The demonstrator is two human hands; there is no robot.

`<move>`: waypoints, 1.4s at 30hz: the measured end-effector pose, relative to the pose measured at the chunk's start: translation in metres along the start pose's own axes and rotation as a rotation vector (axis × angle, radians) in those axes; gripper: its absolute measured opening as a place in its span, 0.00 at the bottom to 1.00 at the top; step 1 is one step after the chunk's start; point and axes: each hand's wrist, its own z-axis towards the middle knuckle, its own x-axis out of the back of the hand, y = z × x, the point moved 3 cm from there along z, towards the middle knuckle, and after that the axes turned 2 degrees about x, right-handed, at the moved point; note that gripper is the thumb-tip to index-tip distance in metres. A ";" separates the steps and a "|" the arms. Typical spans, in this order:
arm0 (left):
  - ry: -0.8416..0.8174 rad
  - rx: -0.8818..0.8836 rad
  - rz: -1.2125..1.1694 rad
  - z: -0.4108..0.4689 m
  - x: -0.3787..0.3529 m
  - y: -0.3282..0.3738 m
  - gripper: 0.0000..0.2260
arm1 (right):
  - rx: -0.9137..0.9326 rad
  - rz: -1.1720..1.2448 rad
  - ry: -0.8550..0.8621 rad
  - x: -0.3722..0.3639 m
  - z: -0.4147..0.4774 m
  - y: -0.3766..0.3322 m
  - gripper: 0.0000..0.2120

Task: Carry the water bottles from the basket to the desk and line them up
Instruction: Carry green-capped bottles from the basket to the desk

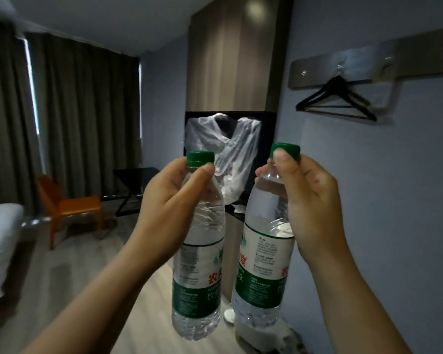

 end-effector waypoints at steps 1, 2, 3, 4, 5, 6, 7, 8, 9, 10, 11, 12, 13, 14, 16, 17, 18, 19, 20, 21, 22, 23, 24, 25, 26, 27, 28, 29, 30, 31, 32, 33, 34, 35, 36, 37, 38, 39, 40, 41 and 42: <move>0.014 0.011 0.012 0.004 0.010 -0.007 0.15 | -0.006 0.006 -0.022 -0.012 0.003 0.008 0.14; 0.029 0.019 0.017 0.008 0.019 -0.015 0.15 | -0.012 0.017 -0.041 -0.024 0.007 0.016 0.14; 0.043 0.027 0.018 0.012 0.027 -0.022 0.15 | -0.019 0.033 -0.059 -0.035 0.010 0.024 0.14; 0.056 0.034 0.018 0.016 0.035 -0.030 0.14 | -0.027 0.052 -0.073 -0.046 0.014 0.033 0.14; 0.069 0.042 0.020 0.020 0.043 -0.037 0.13 | -0.034 0.068 -0.085 -0.057 0.017 0.042 0.14; 0.082 0.047 0.025 0.025 0.050 -0.046 0.12 | -0.035 0.076 -0.097 -0.067 0.021 0.051 0.14; 0.098 0.052 0.035 0.030 0.056 -0.055 0.11 | -0.031 0.079 -0.108 -0.078 0.026 0.062 0.14; 0.116 0.057 0.048 0.035 0.063 -0.064 0.11 | -0.031 0.085 -0.116 -0.088 0.030 0.073 0.14; 0.136 0.062 0.064 0.041 0.069 -0.073 0.11 | -0.037 0.098 -0.121 -0.099 0.035 0.084 0.13; 0.154 0.063 0.078 0.047 0.075 -0.083 0.11 | -0.047 0.114 -0.125 -0.109 0.041 0.097 0.13; 0.172 0.060 0.092 0.054 0.080 -0.093 0.11 | -0.053 0.128 -0.130 -0.119 0.046 0.109 0.13; 0.188 0.056 0.108 0.060 0.084 -0.103 0.12 | -0.055 0.138 -0.137 -0.129 0.053 0.122 0.13; 0.206 0.051 0.130 0.068 0.088 -0.112 0.12 | -0.054 0.147 -0.146 -0.138 0.060 0.134 0.14; 0.223 0.051 0.157 0.076 0.092 -0.122 0.13 | -0.050 0.154 -0.154 -0.147 0.068 0.146 0.14; 0.248 0.061 0.214 0.095 0.099 -0.139 0.14 | -0.041 0.175 -0.170 -0.163 0.088 0.168 0.14; 0.256 0.066 0.240 0.106 0.102 -0.148 0.14 | -0.036 0.187 -0.176 -0.170 0.098 0.179 0.14; 0.266 0.070 0.261 0.116 0.106 -0.157 0.15 | -0.028 0.194 -0.181 -0.178 0.109 0.190 0.14; 0.280 0.075 0.273 0.126 0.109 -0.166 0.15 | -0.018 0.201 -0.190 -0.186 0.118 0.201 0.14; 0.298 0.079 0.278 0.135 0.112 -0.176 0.15 | -0.009 0.212 -0.201 -0.194 0.126 0.212 0.13; 0.317 0.080 0.279 0.144 0.116 -0.185 0.15 | -0.004 0.225 -0.210 -0.202 0.134 0.223 0.13; 0.335 0.079 0.281 0.152 0.119 -0.195 0.15 | -0.002 0.232 -0.216 -0.210 0.142 0.235 0.12; 0.350 0.080 0.285 0.160 0.123 -0.206 0.15 | -0.004 0.230 -0.222 -0.218 0.149 0.247 0.12; 0.361 0.086 0.292 0.168 0.128 -0.216 0.15 | -0.013 0.223 -0.229 -0.225 0.155 0.259 0.12; 0.367 0.095 0.302 0.175 0.132 -0.227 0.16 | -0.024 0.216 -0.235 -0.233 0.160 0.271 0.12; 0.369 0.106 0.311 0.182 0.137 -0.238 0.16 | -0.036 0.209 -0.241 -0.241 0.165 0.284 0.13; 0.371 0.117 0.316 0.189 0.143 -0.250 0.16 | -0.048 0.207 -0.248 -0.250 0.170 0.295 0.13; 0.375 0.126 0.317 0.196 0.149 -0.262 0.15 | -0.058 0.208 -0.257 -0.259 0.174 0.306 0.13; 0.380 0.134 0.317 0.202 0.155 -0.274 0.15 | -0.066 0.214 -0.266 -0.268 0.178 0.318 0.13; 0.385 0.142 0.318 0.209 0.162 -0.287 0.15 | -0.070 0.221 -0.271 -0.278 0.182 0.329 0.13; 0.389 0.149 0.320 0.216 0.168 -0.300 0.15 | -0.072 0.223 -0.274 -0.288 0.187 0.340 0.13; 0.393 0.156 0.322 0.223 0.176 -0.313 0.15 | -0.071 0.219 -0.277 -0.299 0.191 0.352 0.13; 0.394 0.163 0.325 0.230 0.184 -0.326 0.15 | -0.072 0.210 -0.280 -0.311 0.196 0.364 0.12; 0.394 0.169 0.329 0.238 0.193 -0.339 0.15 | -0.074 0.202 -0.281 -0.324 0.201 0.375 0.12; 0.394 0.173 0.334 0.246 0.202 -0.352 0.14 | -0.073 0.197 -0.280 -0.337 0.206 0.387 0.13; 0.392 0.175 0.338 0.255 0.213 -0.364 0.14 | -0.070 0.194 -0.277 -0.351 0.211 0.398 0.13; 0.391 0.177 0.342 0.264 0.225 -0.376 0.14 | -0.067 0.193 -0.273 -0.366 0.217 0.408 0.12; 0.391 0.181 0.344 0.274 0.237 -0.387 0.13 | -0.066 0.187 -0.269 -0.381 0.223 0.418 0.12; 0.394 0.185 0.346 0.285 0.250 -0.398 0.13 | -0.067 0.177 -0.265 -0.397 0.229 0.427 0.12; 0.396 0.188 0.350 0.296 0.264 -0.408 0.13 | -0.070 0.169 -0.262 -0.413 0.235 0.436 0.12; 0.397 0.190 0.356 0.307 0.277 -0.418 0.13 | -0.076 0.170 -0.258 -0.428 0.242 0.445 0.13; 0.396 0.193 0.363 0.318 0.290 -0.427 0.14 | -0.080 0.173 -0.256 -0.443 0.247 0.454 0.13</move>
